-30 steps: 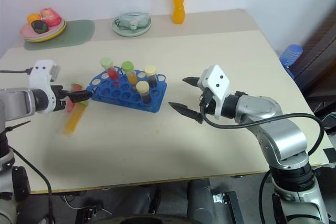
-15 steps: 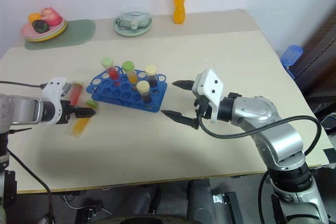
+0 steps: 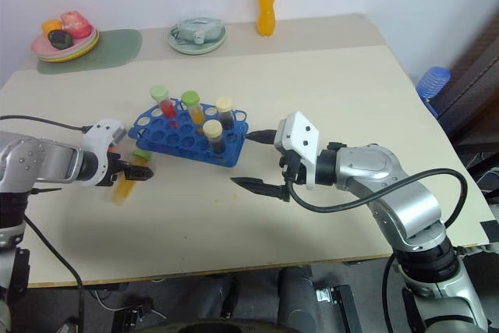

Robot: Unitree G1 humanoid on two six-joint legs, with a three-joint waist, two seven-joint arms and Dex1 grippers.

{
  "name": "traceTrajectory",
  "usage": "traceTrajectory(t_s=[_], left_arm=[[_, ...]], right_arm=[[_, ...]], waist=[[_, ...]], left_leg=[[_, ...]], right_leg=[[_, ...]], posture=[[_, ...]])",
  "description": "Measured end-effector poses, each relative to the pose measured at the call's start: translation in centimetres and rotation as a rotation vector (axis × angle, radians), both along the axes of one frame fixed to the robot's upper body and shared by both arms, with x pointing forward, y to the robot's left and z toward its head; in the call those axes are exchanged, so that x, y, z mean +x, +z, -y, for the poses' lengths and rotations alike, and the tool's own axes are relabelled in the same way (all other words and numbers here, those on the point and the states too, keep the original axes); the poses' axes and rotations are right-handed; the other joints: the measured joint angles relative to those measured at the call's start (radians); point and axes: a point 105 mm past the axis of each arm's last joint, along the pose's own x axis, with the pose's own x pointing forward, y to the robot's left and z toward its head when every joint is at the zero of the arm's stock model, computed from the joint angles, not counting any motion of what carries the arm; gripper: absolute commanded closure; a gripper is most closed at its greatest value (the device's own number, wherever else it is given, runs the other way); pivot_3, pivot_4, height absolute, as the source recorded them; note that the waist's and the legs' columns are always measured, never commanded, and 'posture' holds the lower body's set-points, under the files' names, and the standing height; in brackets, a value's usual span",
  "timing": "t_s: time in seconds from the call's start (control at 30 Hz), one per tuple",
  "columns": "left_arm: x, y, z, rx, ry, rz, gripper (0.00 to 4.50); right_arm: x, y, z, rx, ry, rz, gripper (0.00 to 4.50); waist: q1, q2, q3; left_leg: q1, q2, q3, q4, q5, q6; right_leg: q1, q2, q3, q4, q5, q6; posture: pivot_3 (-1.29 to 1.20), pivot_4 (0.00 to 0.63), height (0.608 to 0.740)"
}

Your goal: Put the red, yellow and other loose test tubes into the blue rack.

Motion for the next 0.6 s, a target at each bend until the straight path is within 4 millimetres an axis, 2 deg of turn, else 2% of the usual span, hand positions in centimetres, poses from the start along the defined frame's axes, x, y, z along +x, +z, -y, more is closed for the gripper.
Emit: traceTrajectory(t_s=[0.5,0.6], left_arm=[[1.8,0.0,0.2,0.021,0.05,0.005,0.0],[1.9,0.0,0.1,0.029,0.056,0.004,0.75]], right_arm=[[-0.2,-1.6,0.8,-0.008,-0.023,-0.031,0.04],[-0.3,-1.7,0.9,-0.01,-0.017,-0.032,0.0]], waist=[[0.003,0.0,0.0],[0.003,0.0,0.0]], left_leg=[[0.001,0.0,0.0,0.001,0.001,-0.001],[0.001,0.0,0.0,0.001,0.001,-0.001]], right_leg=[[0.001,0.0,0.0,0.002,0.0,0.0],[0.001,0.0,0.0,0.002,0.0,0.0]], posture=[[0.0,0.15,0.74],[0.0,0.15,0.74]])
